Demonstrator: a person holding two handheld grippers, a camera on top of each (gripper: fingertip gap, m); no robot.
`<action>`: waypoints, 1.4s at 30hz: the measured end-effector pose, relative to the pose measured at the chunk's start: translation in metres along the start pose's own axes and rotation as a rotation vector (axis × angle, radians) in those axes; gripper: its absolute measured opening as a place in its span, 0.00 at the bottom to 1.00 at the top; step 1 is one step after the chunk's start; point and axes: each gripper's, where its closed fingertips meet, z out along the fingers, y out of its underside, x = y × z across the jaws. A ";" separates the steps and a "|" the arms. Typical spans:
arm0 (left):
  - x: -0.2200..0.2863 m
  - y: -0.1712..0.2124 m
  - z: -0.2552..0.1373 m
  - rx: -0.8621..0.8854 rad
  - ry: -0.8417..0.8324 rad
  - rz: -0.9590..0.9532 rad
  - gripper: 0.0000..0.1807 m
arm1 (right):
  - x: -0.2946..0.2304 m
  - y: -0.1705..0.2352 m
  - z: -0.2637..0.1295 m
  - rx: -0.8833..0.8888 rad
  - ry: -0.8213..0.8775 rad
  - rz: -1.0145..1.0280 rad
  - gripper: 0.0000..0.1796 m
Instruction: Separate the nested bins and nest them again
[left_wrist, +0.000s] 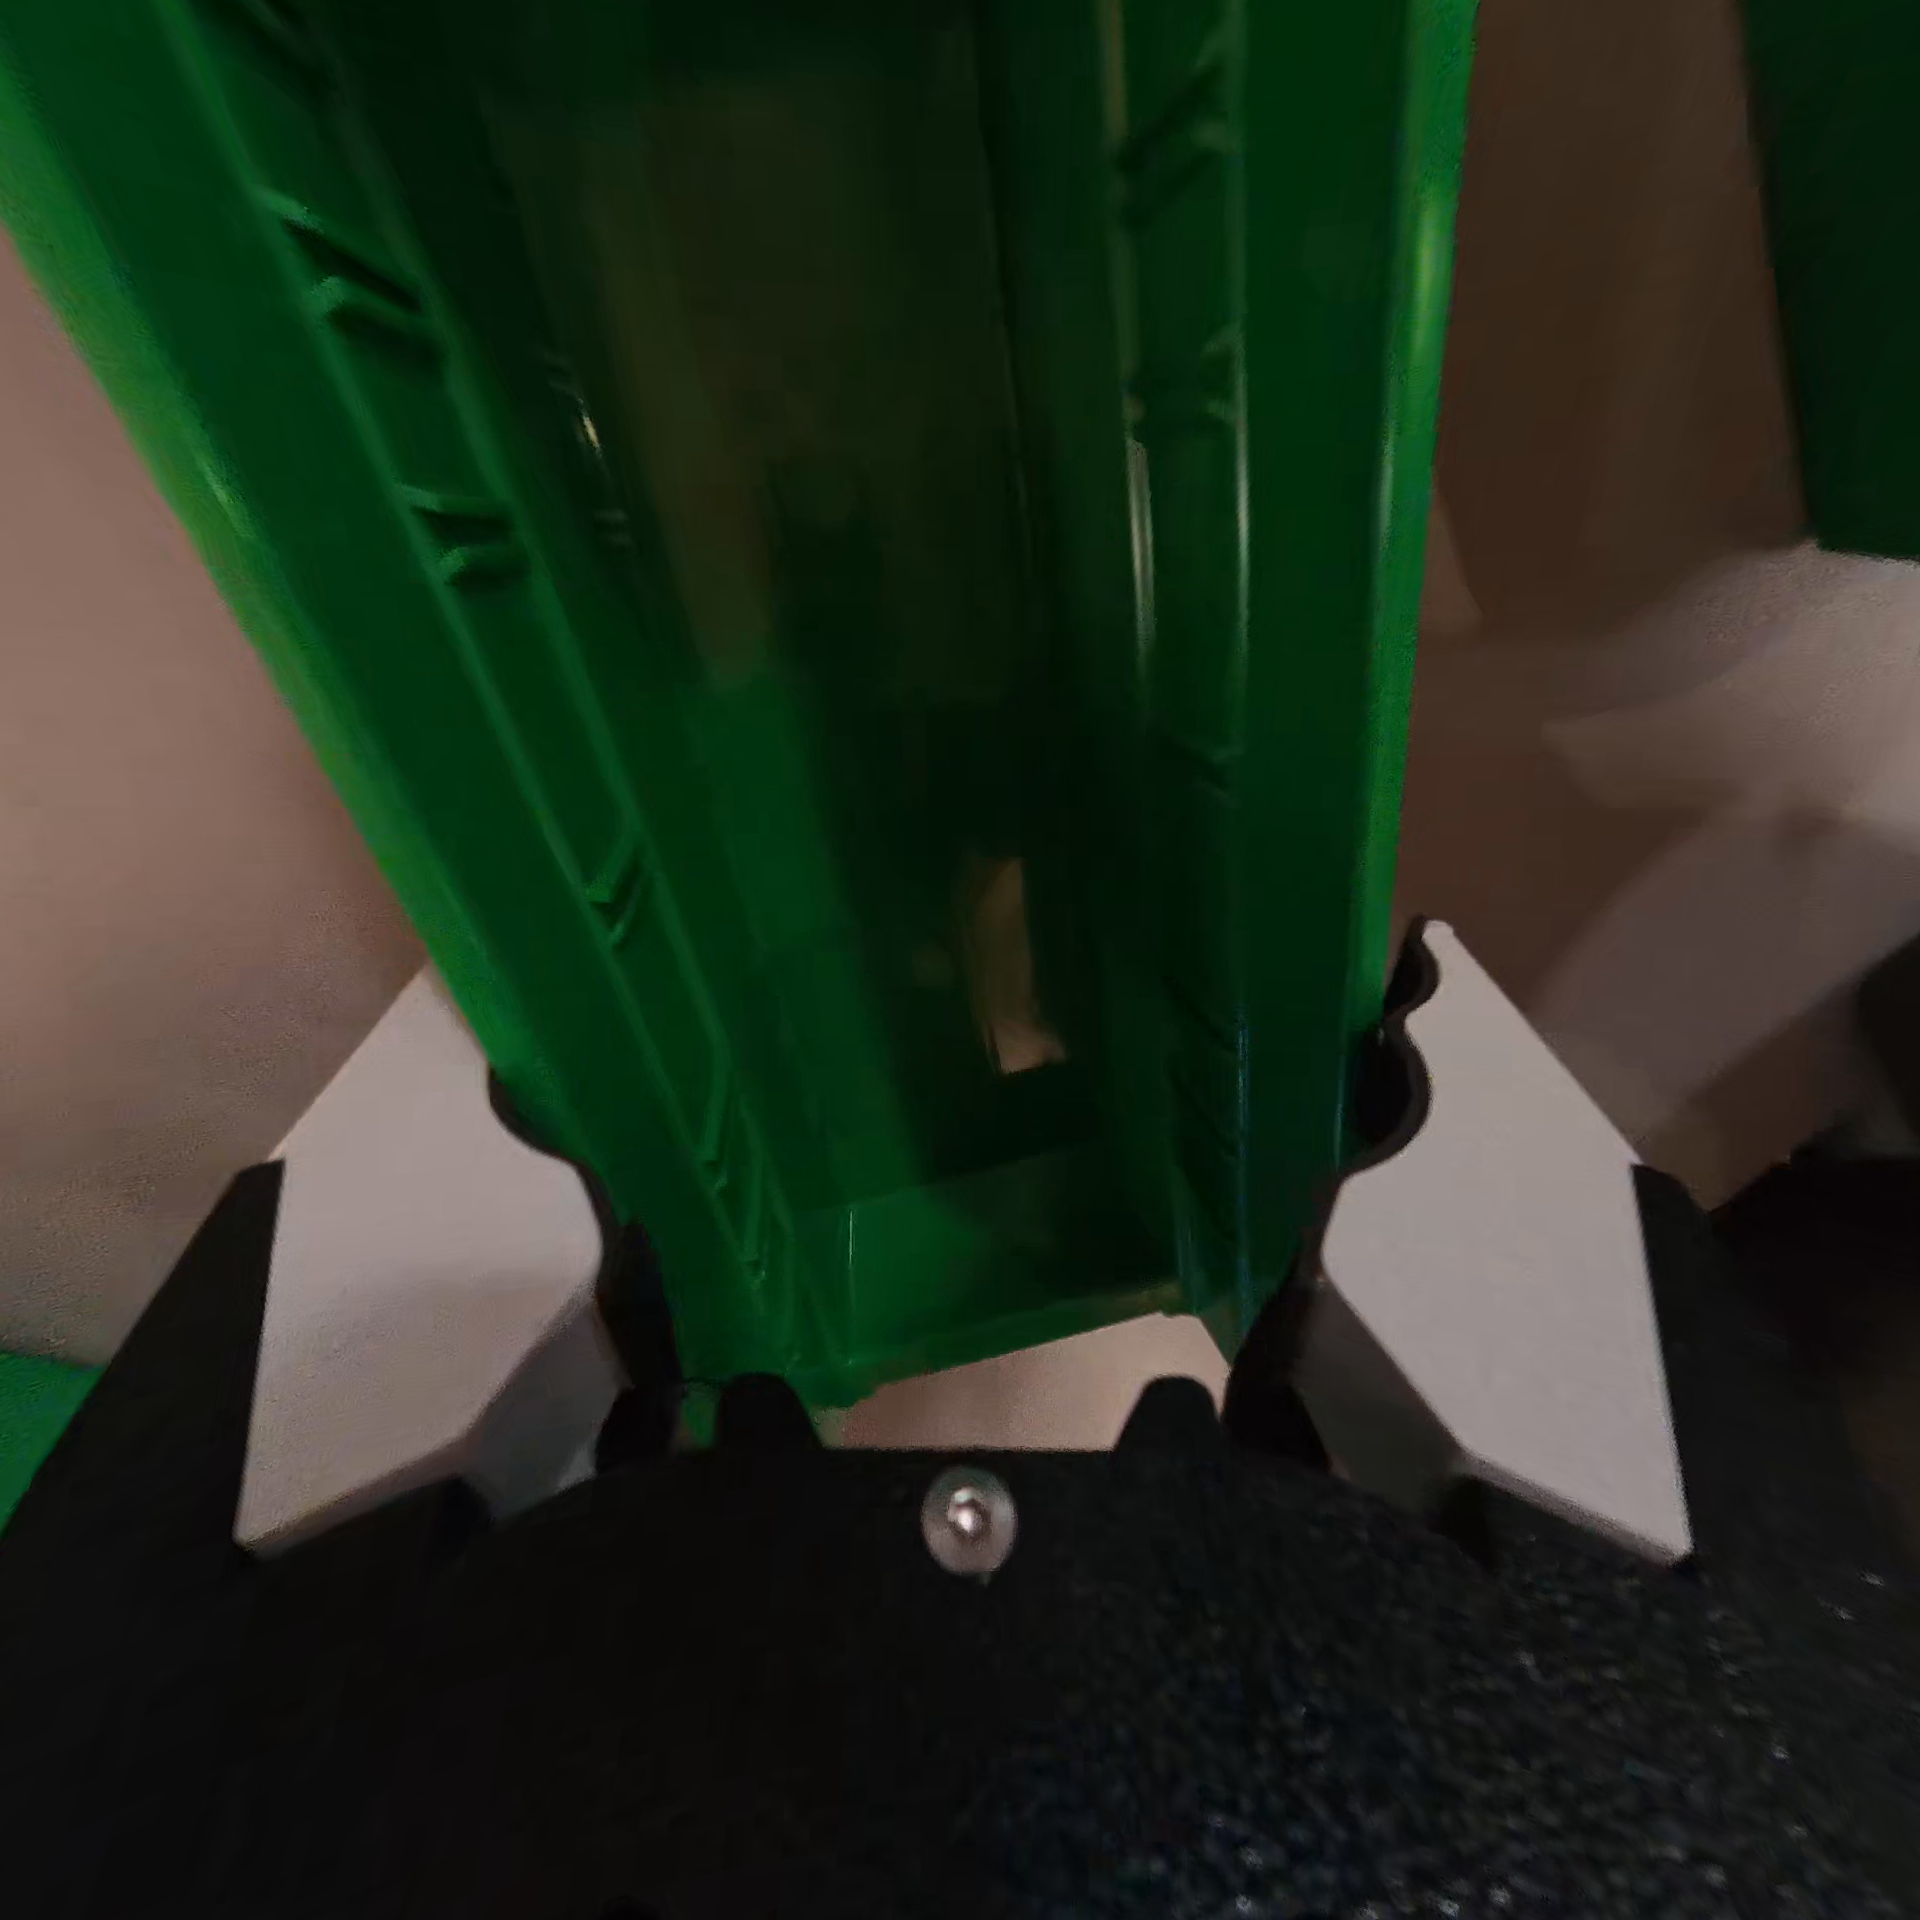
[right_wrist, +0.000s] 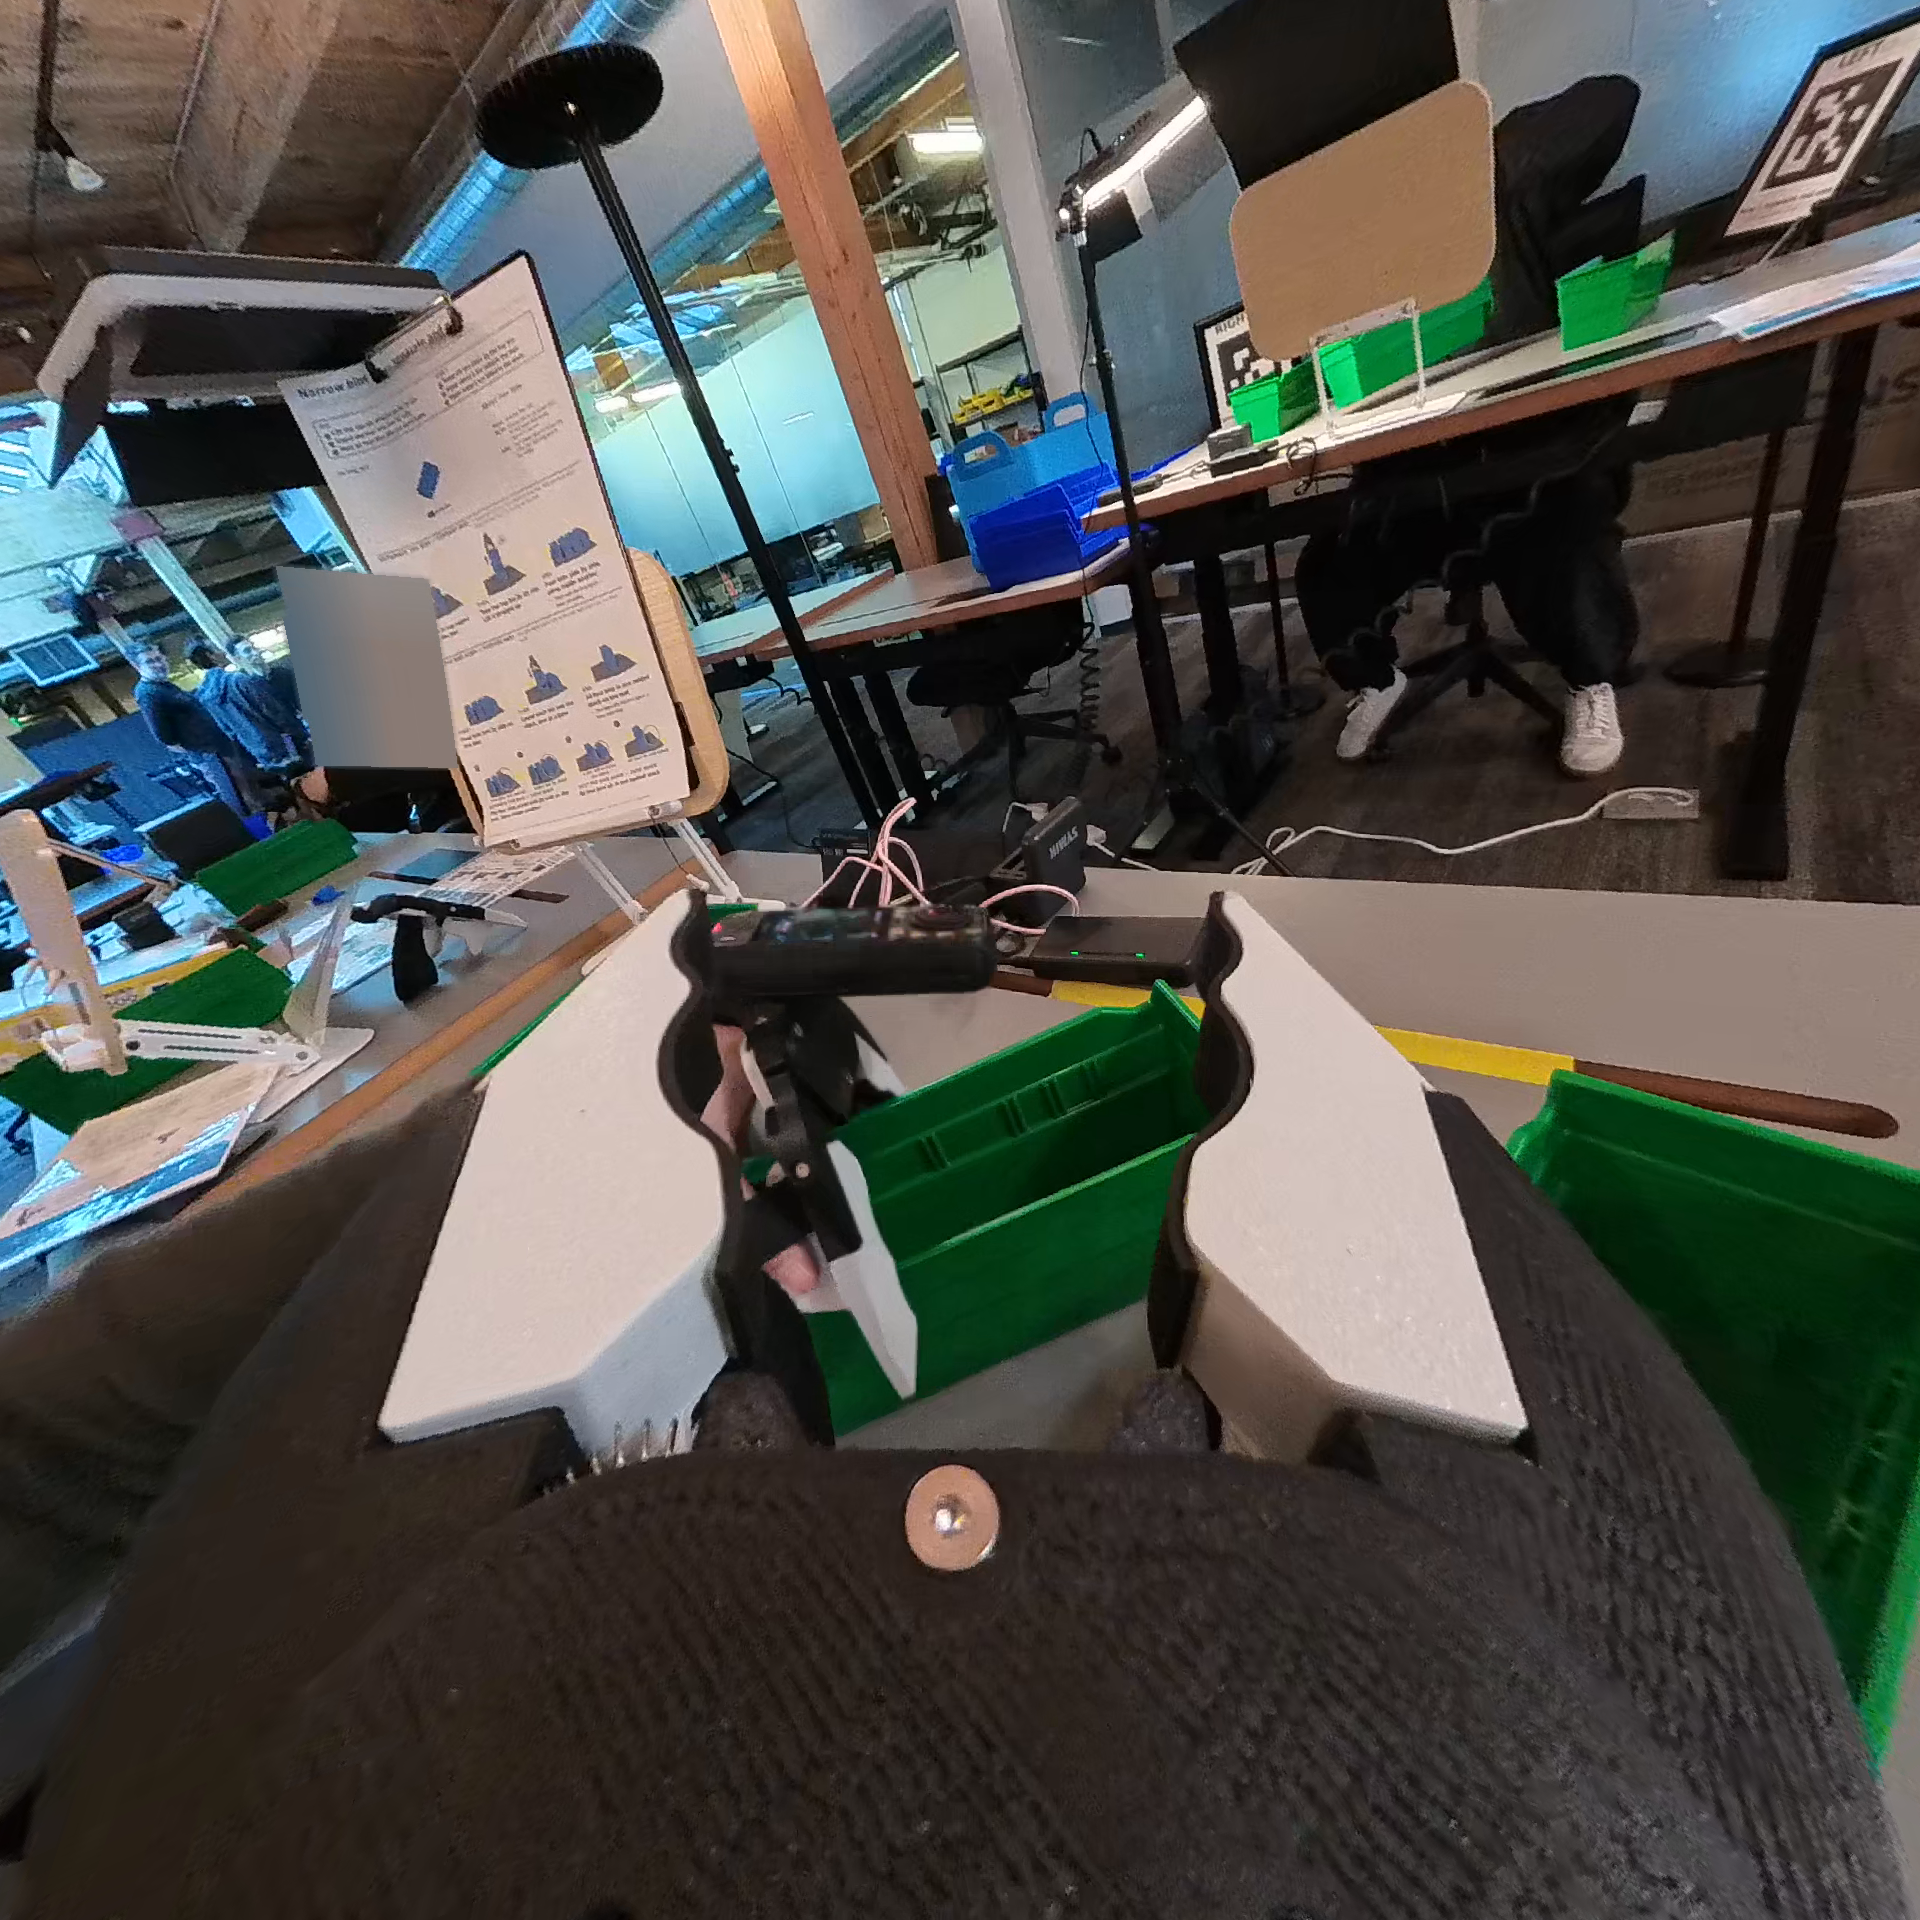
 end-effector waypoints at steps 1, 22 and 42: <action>0.001 -0.002 -0.002 0.020 0.013 -0.003 0.81 | 0.000 0.001 0.001 -0.003 -0.001 0.001 0.52; -0.122 0.116 -0.245 0.636 -0.145 -0.425 0.63 | -0.011 -0.008 -0.003 0.047 -0.059 0.014 0.49; -0.133 0.187 -0.208 0.676 -0.114 -0.723 0.63 | -0.014 -0.002 0.003 0.014 -0.077 0.022 0.50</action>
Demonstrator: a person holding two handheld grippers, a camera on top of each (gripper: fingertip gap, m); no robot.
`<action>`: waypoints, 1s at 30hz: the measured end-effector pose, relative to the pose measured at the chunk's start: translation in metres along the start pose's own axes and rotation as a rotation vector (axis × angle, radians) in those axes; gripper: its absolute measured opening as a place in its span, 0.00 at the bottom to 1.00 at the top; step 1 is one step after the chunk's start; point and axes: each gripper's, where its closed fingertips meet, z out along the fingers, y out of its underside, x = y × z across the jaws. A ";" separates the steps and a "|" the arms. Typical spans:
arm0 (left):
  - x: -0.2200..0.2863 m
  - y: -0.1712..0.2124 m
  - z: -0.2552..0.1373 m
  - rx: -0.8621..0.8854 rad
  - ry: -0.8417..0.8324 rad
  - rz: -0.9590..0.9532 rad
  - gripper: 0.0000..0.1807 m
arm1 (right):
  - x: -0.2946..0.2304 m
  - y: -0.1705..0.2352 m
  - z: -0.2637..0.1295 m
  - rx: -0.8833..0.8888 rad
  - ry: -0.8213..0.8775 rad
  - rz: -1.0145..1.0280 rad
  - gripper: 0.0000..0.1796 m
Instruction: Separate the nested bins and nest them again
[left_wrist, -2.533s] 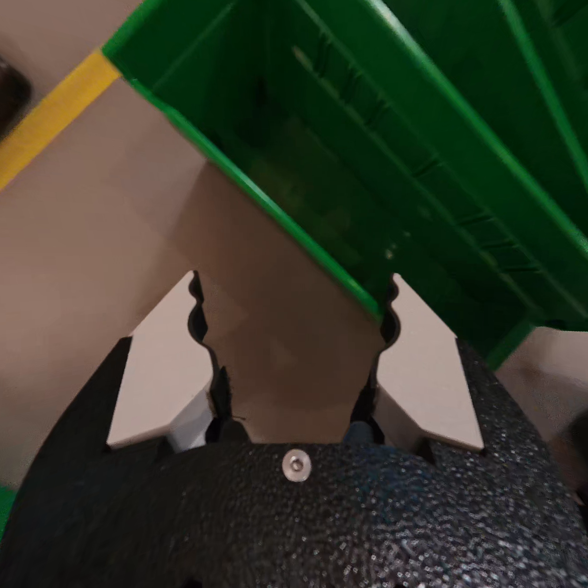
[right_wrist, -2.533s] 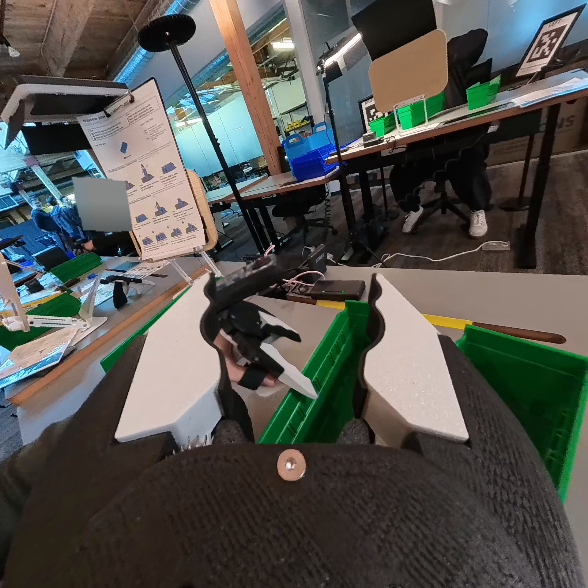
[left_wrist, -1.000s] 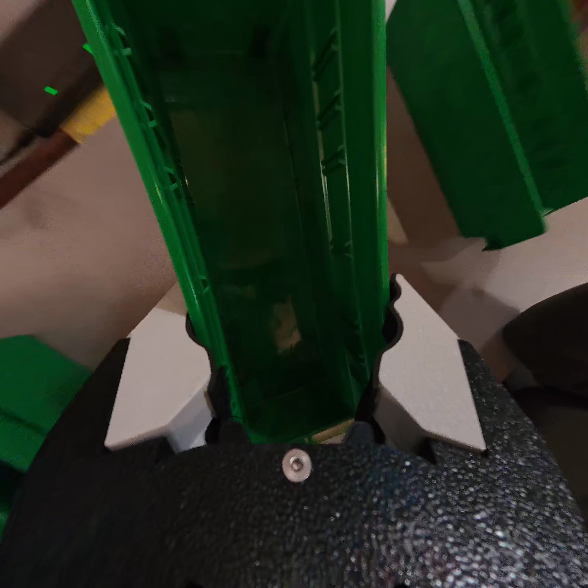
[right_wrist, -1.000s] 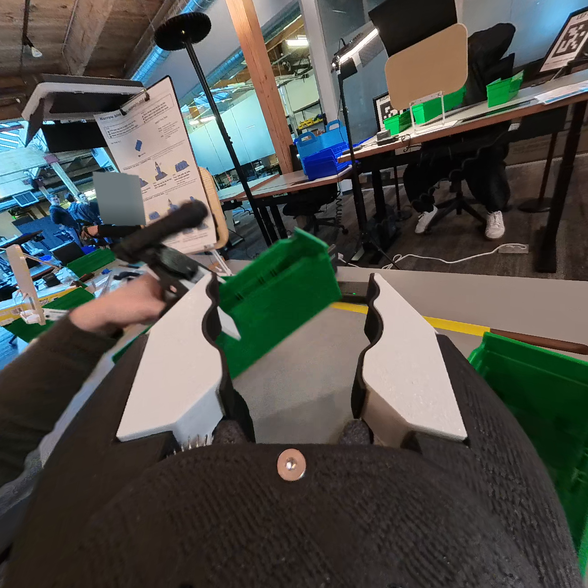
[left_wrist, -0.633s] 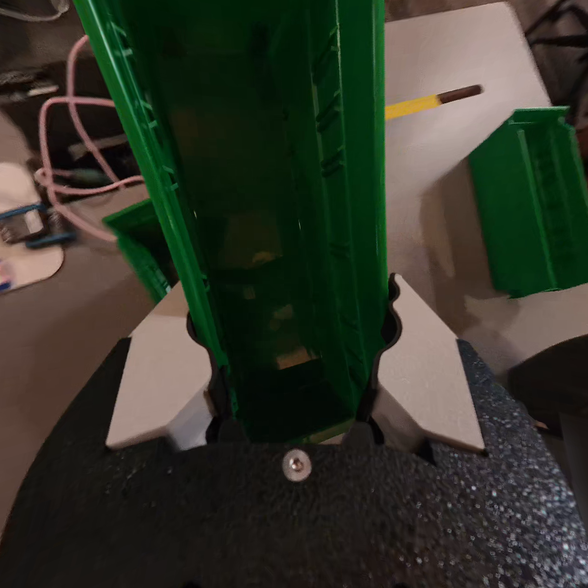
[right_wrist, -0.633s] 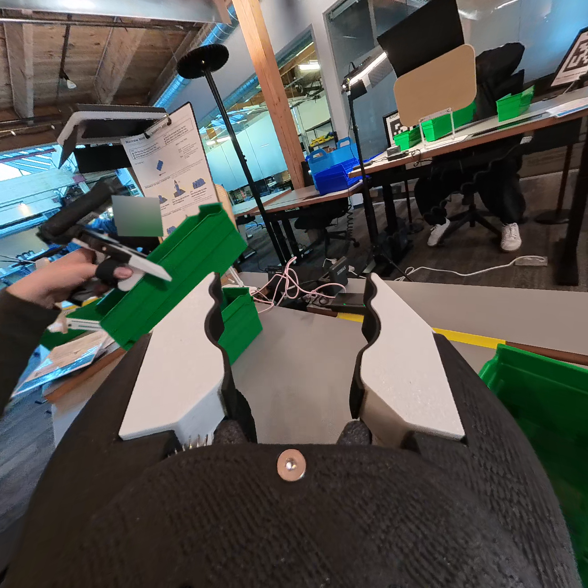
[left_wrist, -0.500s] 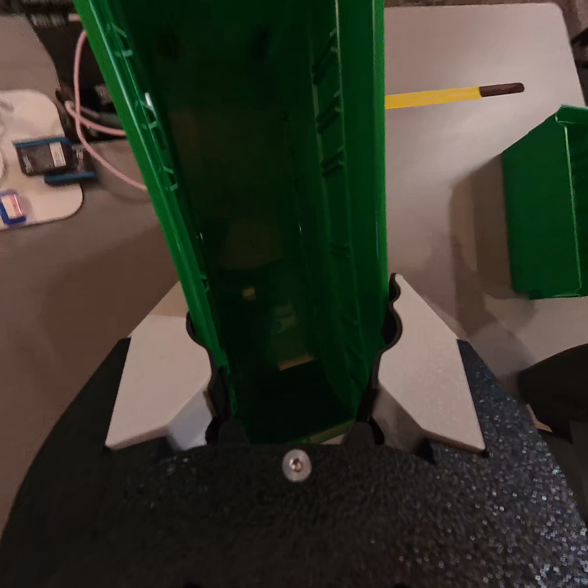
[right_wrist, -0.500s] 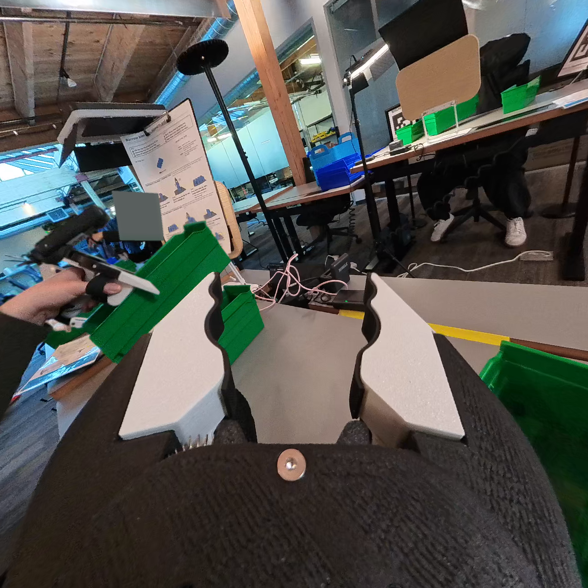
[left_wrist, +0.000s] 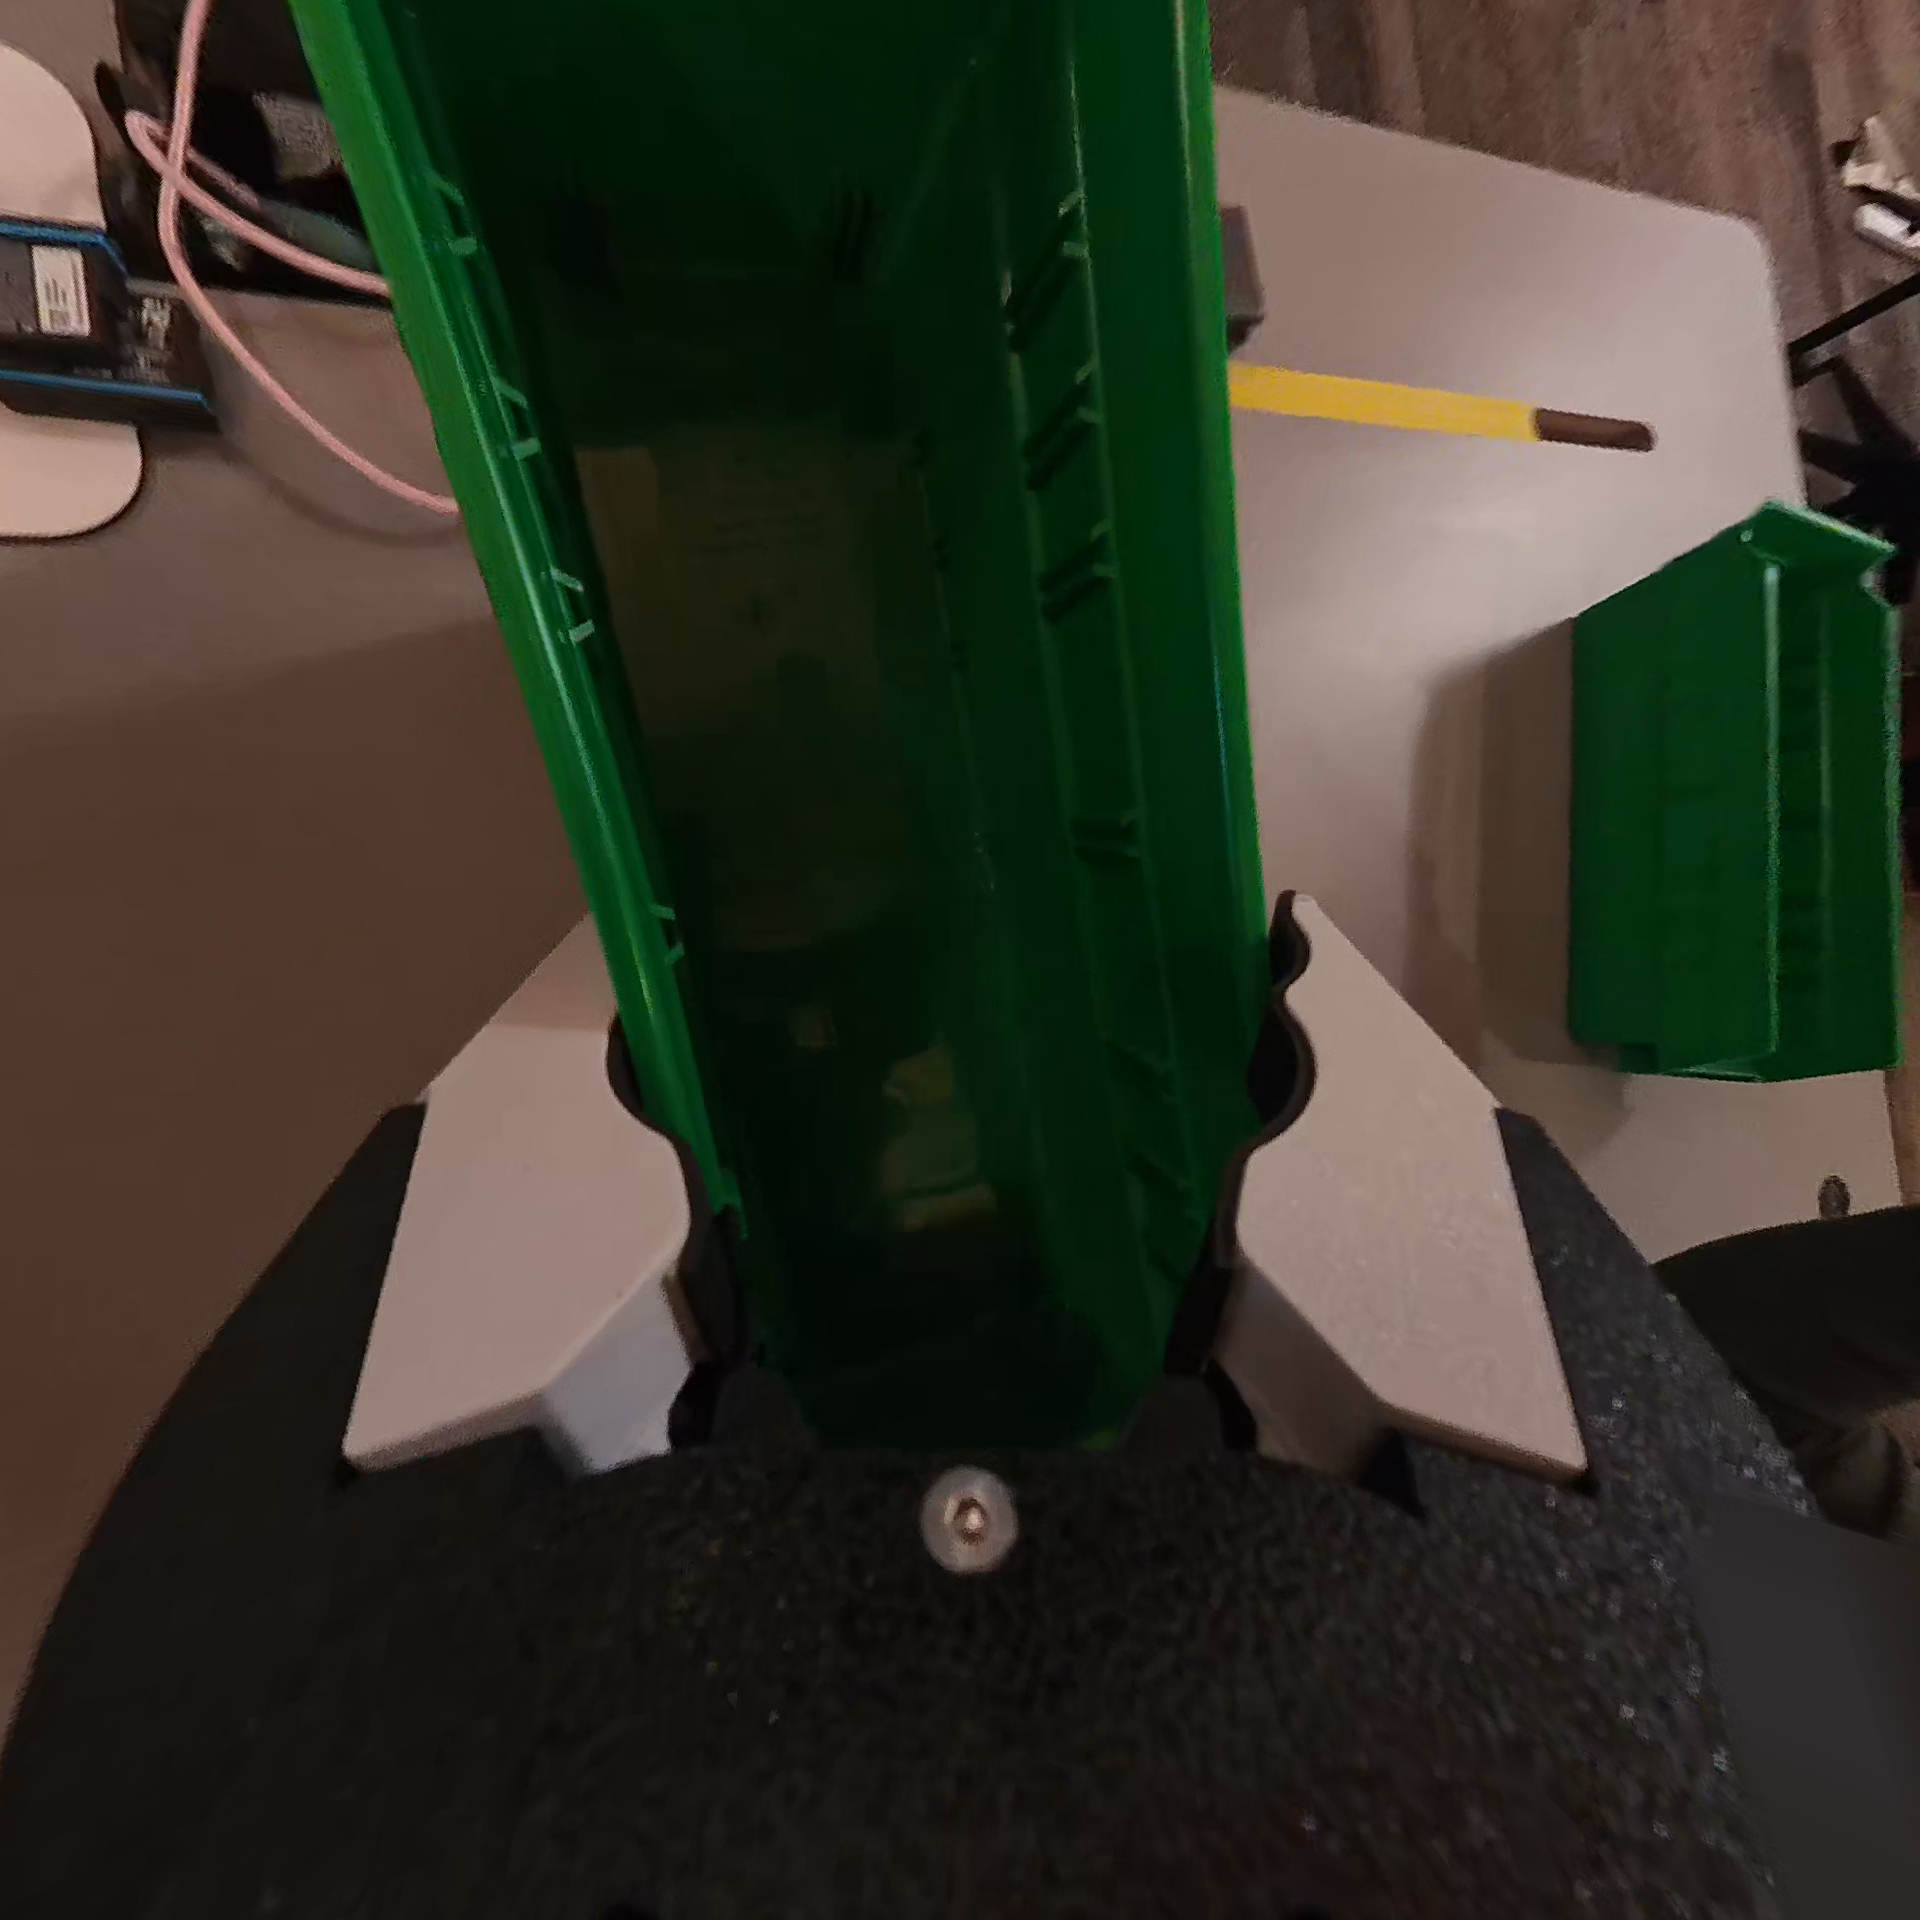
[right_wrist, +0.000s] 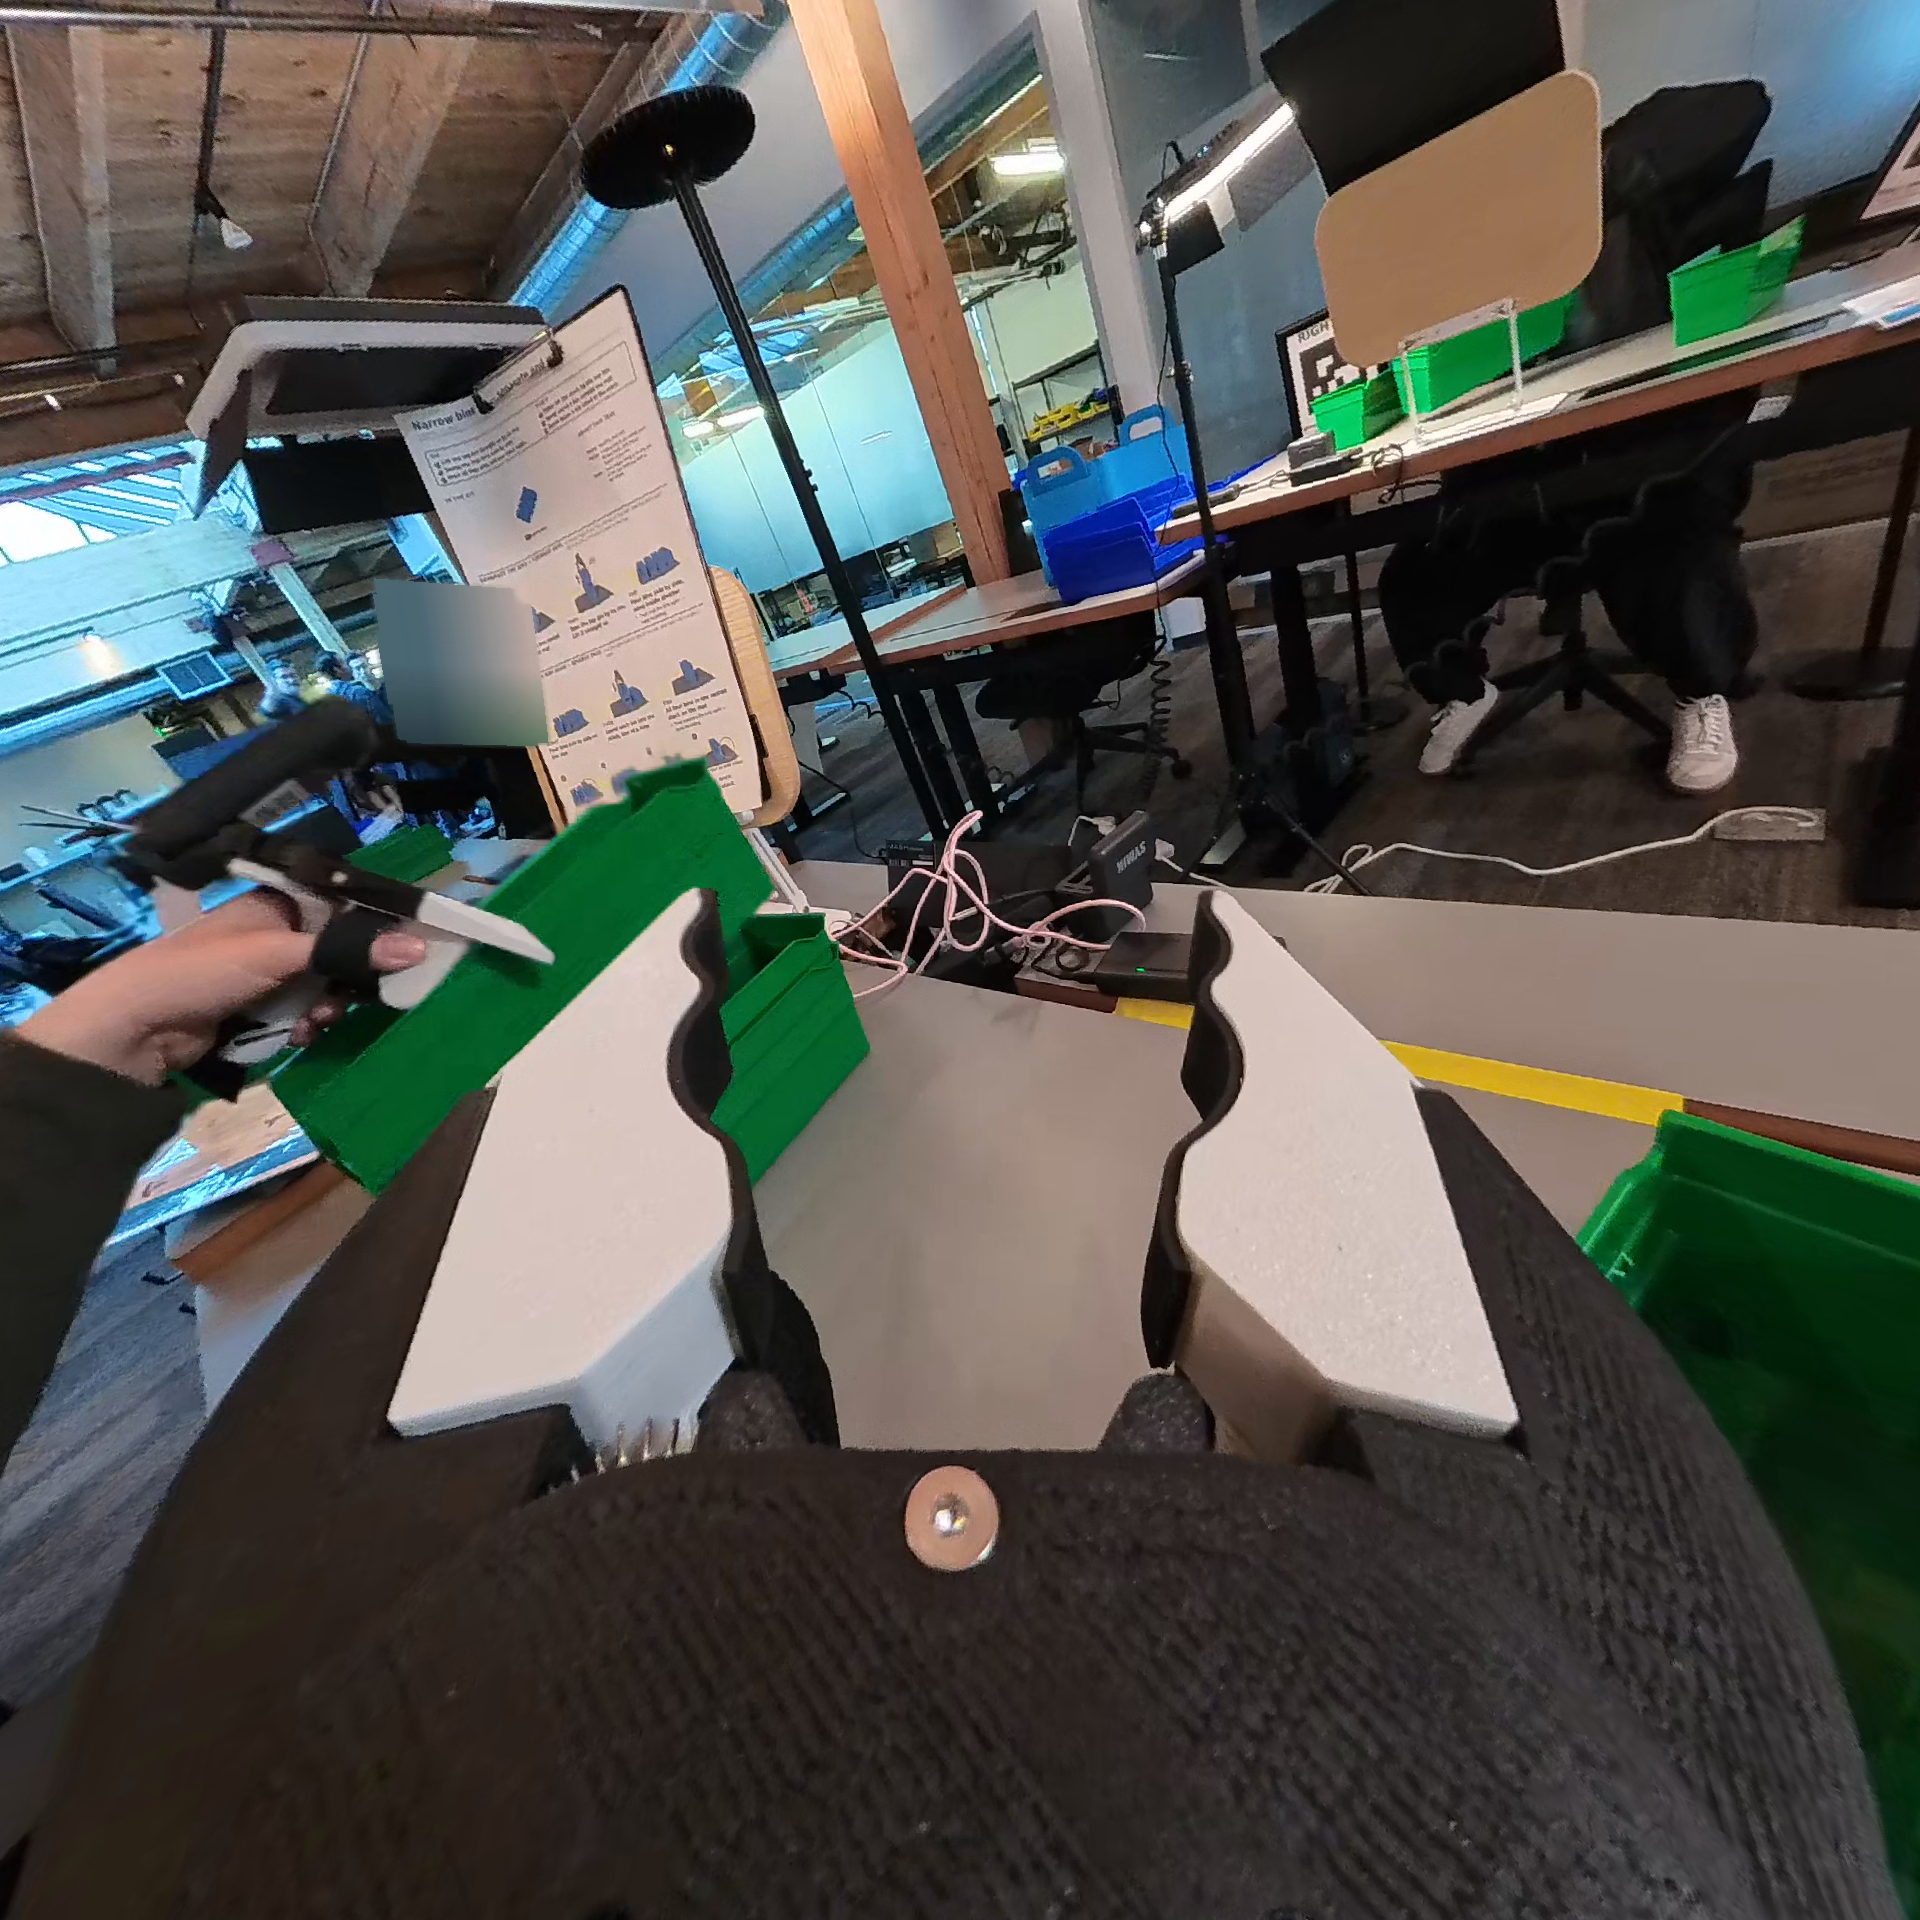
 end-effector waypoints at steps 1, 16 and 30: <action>-0.002 0.002 0.005 -0.021 -0.012 -0.009 0.63 | -0.001 -0.001 -0.001 0.004 -0.004 0.000 0.49; -0.032 0.020 0.058 -0.069 -0.122 -0.076 0.64 | 0.005 -0.001 -0.004 0.005 0.004 0.015 0.50; -0.035 0.020 0.071 -0.047 -0.123 -0.050 0.63 | 0.017 0.009 0.004 -0.038 0.048 0.017 0.50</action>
